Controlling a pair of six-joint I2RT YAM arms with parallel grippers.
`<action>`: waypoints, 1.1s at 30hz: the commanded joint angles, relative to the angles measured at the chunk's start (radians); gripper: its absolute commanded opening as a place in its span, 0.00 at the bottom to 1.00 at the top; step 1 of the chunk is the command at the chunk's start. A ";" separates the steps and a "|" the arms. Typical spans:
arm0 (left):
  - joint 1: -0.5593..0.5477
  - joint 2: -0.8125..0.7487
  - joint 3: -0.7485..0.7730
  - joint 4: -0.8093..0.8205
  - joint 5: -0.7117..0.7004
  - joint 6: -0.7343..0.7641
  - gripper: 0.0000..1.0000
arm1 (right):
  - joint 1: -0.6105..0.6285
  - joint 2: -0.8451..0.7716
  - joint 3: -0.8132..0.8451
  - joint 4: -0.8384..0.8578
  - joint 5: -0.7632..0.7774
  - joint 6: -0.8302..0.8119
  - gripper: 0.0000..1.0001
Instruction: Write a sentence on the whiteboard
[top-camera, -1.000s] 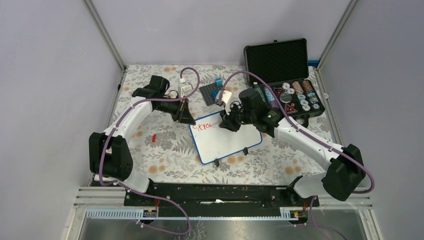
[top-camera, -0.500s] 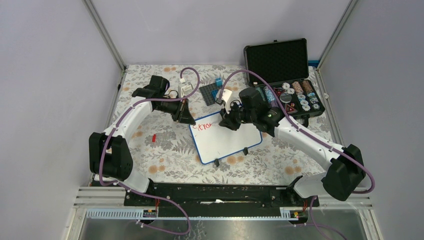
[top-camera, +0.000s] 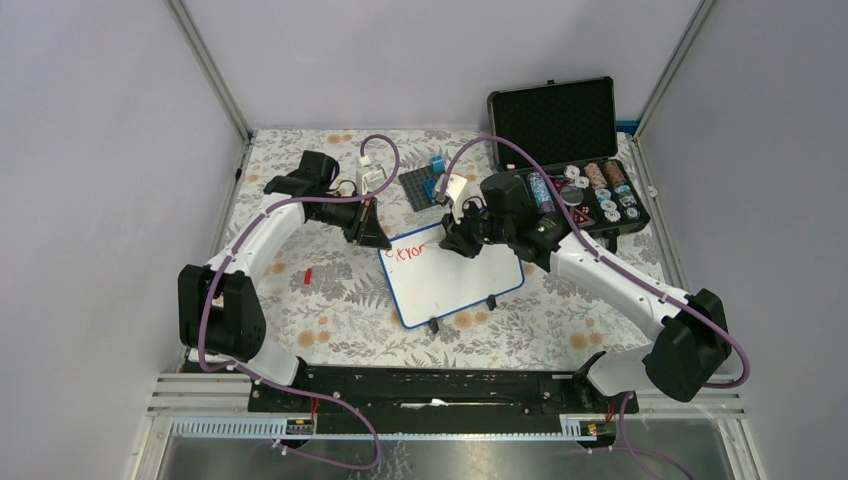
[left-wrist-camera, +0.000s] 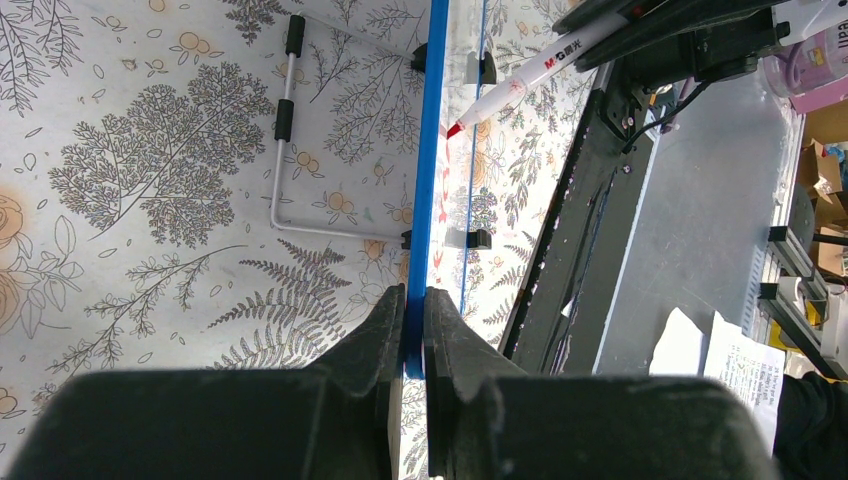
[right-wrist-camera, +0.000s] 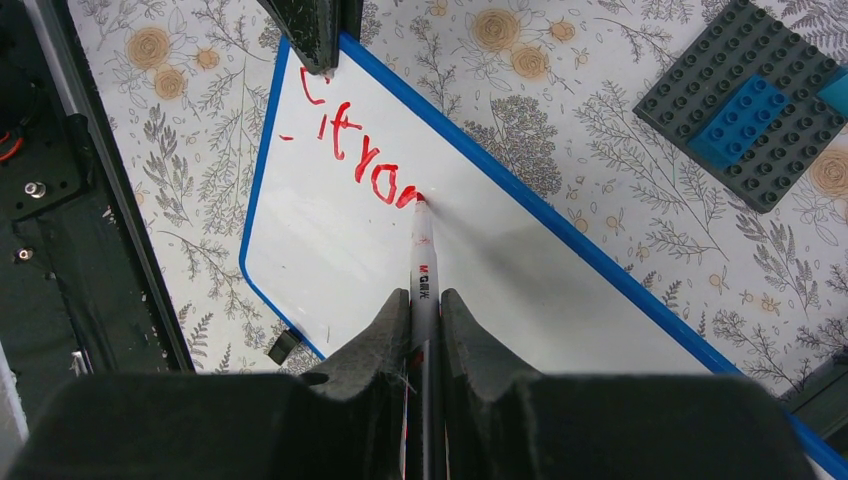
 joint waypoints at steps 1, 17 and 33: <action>-0.005 -0.019 0.001 0.018 -0.003 0.003 0.00 | -0.021 -0.021 0.008 0.028 0.053 -0.007 0.00; -0.006 -0.018 0.000 0.017 -0.006 0.007 0.00 | -0.022 -0.040 -0.045 0.023 0.016 -0.008 0.00; -0.007 -0.020 -0.004 0.018 -0.006 0.011 0.00 | -0.029 -0.060 -0.029 0.000 -0.040 -0.001 0.00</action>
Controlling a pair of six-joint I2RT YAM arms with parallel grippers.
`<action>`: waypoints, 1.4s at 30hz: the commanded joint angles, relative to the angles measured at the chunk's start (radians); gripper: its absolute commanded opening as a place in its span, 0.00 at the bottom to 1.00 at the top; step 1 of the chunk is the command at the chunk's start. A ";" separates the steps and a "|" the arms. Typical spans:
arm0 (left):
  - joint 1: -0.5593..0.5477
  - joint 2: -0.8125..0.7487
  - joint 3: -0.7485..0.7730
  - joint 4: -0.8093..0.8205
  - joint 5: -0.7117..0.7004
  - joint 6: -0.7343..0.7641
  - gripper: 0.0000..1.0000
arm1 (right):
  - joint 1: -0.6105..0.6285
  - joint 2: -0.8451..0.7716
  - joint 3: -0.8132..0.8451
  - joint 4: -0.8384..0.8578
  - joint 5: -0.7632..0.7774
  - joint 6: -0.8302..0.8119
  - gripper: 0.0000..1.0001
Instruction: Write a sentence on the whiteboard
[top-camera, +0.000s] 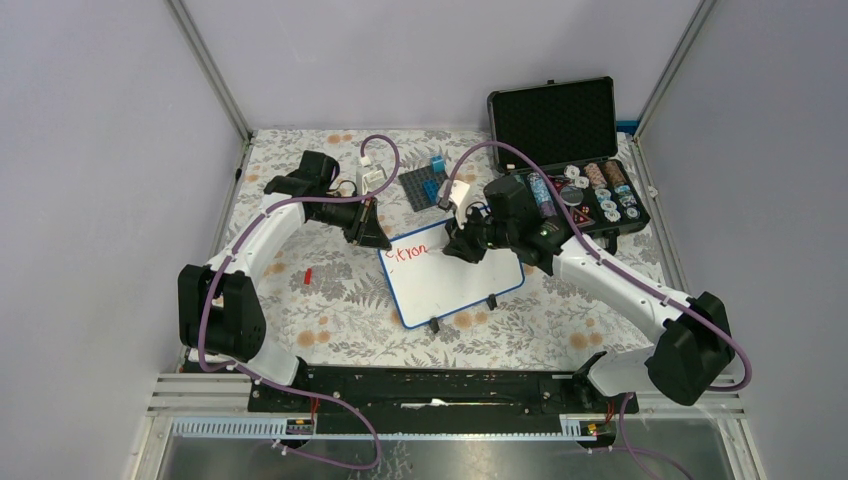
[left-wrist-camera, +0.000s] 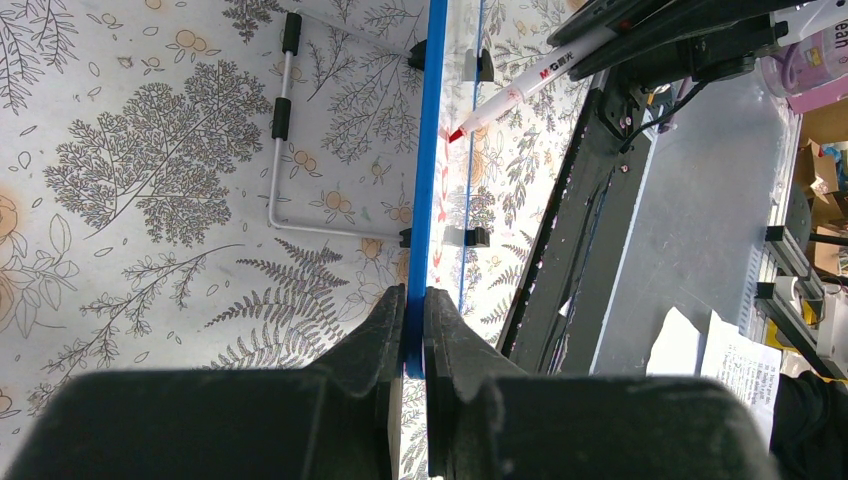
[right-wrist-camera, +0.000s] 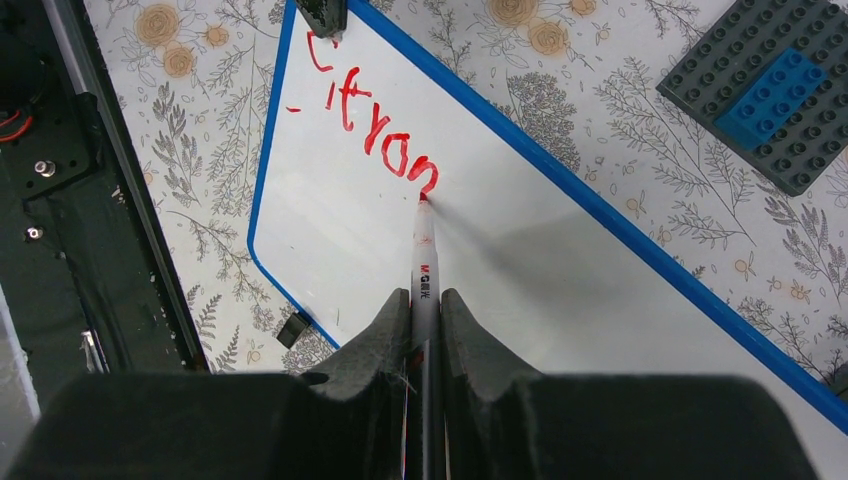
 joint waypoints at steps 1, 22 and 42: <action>-0.007 -0.021 -0.005 0.020 -0.007 0.014 0.00 | -0.024 -0.046 0.018 0.000 -0.010 0.003 0.00; -0.008 -0.036 -0.011 0.020 -0.005 0.013 0.00 | -0.073 -0.026 0.038 0.002 -0.067 0.030 0.00; -0.007 -0.034 -0.016 0.020 -0.008 0.022 0.00 | -0.057 0.029 0.068 0.020 -0.057 0.040 0.00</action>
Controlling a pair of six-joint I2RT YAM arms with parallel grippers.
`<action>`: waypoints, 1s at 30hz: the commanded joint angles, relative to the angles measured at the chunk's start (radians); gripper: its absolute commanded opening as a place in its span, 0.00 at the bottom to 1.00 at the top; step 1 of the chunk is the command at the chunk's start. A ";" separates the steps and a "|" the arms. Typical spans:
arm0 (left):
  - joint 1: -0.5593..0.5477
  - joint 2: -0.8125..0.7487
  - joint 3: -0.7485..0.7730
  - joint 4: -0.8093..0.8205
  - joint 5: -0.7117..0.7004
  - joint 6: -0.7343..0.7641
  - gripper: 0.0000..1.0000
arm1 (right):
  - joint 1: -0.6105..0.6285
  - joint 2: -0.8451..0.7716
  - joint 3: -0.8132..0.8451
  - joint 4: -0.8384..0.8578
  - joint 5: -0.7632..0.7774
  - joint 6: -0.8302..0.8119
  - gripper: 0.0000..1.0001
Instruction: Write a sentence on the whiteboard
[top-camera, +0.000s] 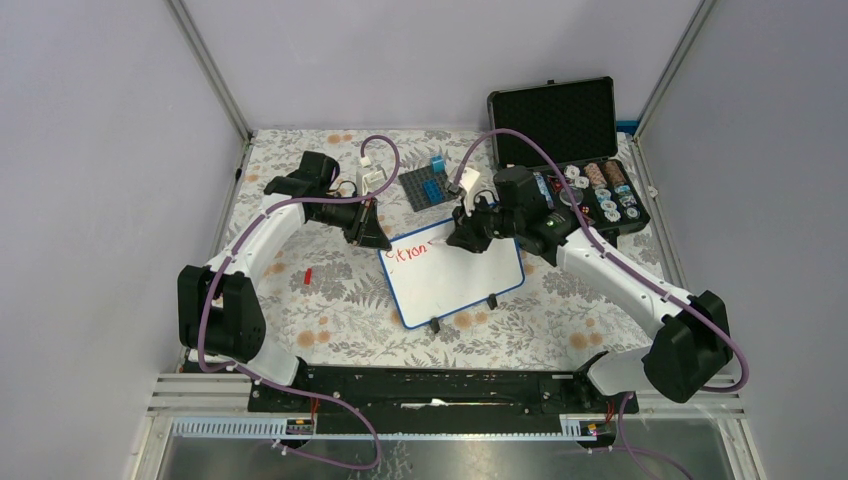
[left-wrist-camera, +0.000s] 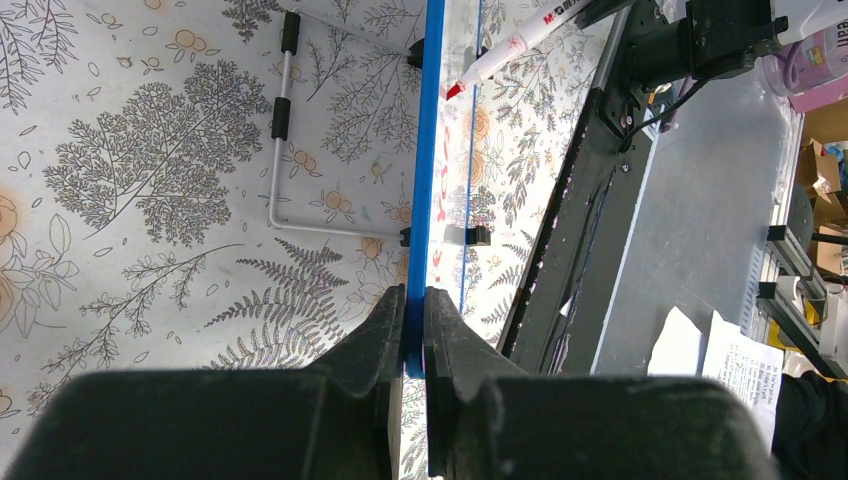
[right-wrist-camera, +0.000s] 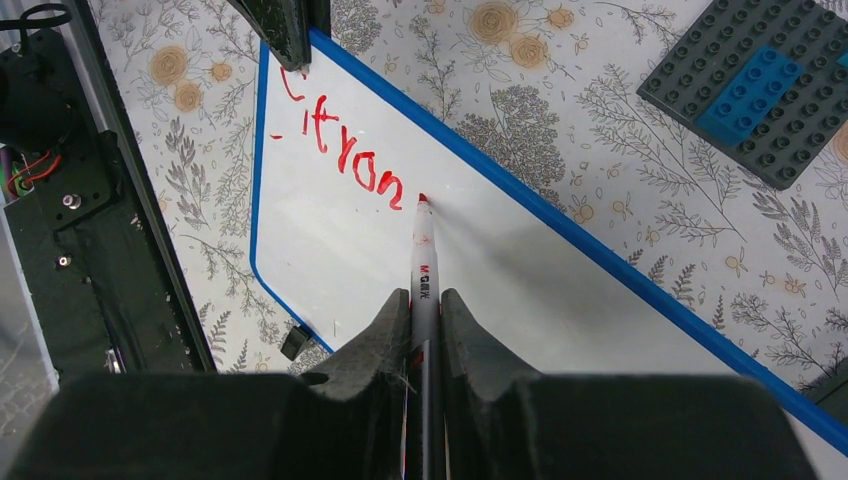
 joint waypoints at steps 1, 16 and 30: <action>-0.006 -0.030 -0.010 0.017 -0.008 0.021 0.00 | 0.016 0.015 0.030 0.022 0.010 -0.003 0.00; -0.006 -0.021 -0.005 0.017 -0.011 0.021 0.00 | 0.019 -0.022 -0.023 0.002 0.027 -0.033 0.00; -0.006 -0.017 0.003 0.017 -0.011 0.013 0.00 | 0.012 -0.053 -0.025 -0.017 0.092 -0.067 0.00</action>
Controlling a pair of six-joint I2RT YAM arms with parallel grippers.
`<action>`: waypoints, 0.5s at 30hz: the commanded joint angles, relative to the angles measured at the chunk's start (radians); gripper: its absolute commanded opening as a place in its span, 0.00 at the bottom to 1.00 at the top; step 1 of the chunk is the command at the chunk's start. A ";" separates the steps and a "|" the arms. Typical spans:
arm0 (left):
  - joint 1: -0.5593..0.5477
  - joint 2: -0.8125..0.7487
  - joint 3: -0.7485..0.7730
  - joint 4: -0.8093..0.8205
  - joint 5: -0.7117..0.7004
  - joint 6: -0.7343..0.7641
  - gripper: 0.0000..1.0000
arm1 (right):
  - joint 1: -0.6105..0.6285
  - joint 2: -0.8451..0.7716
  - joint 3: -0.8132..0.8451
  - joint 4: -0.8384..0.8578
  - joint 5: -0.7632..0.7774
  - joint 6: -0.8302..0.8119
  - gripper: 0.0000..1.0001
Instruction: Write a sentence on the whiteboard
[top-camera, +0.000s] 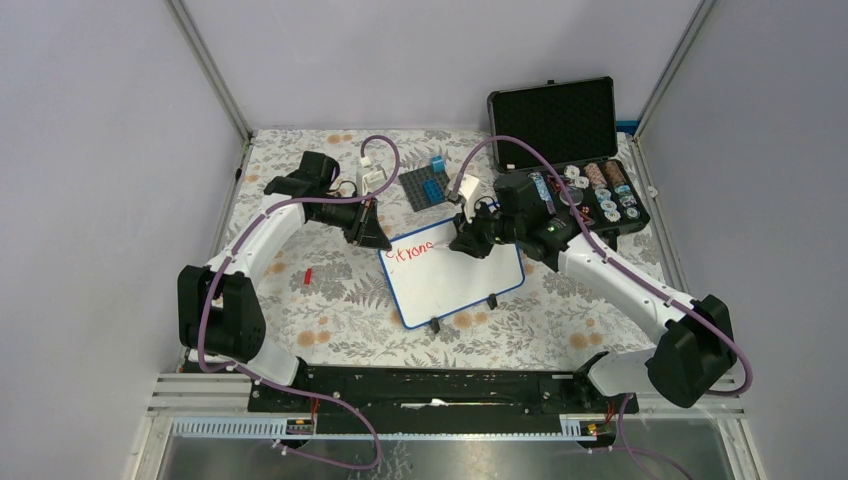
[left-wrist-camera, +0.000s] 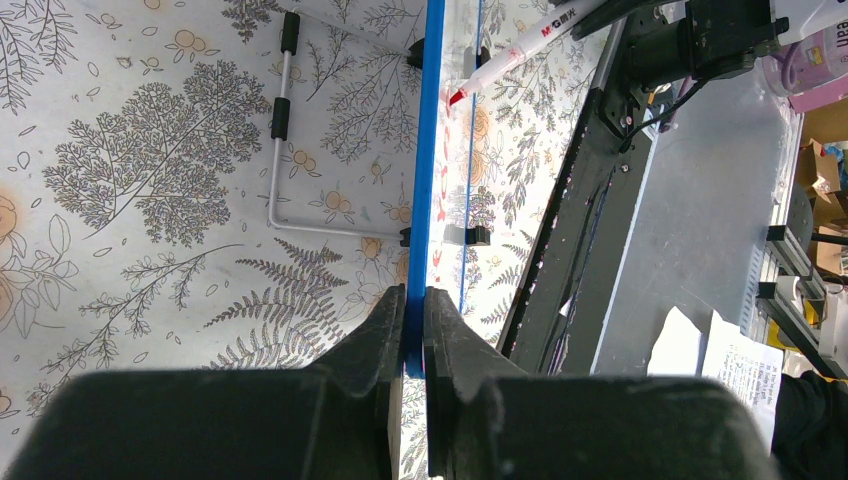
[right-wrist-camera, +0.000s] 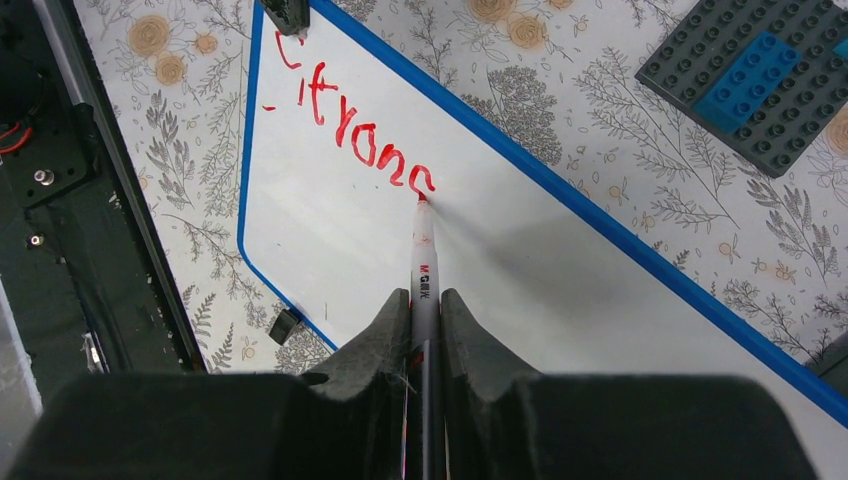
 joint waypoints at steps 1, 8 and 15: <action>-0.006 -0.018 0.003 0.017 -0.011 0.013 0.00 | -0.002 -0.028 0.012 -0.011 0.070 -0.030 0.00; -0.006 -0.018 0.003 0.017 -0.009 0.013 0.00 | -0.004 -0.020 0.035 0.000 0.066 -0.020 0.00; -0.006 -0.019 0.001 0.018 -0.010 0.013 0.00 | -0.005 -0.007 0.048 0.006 0.058 -0.015 0.00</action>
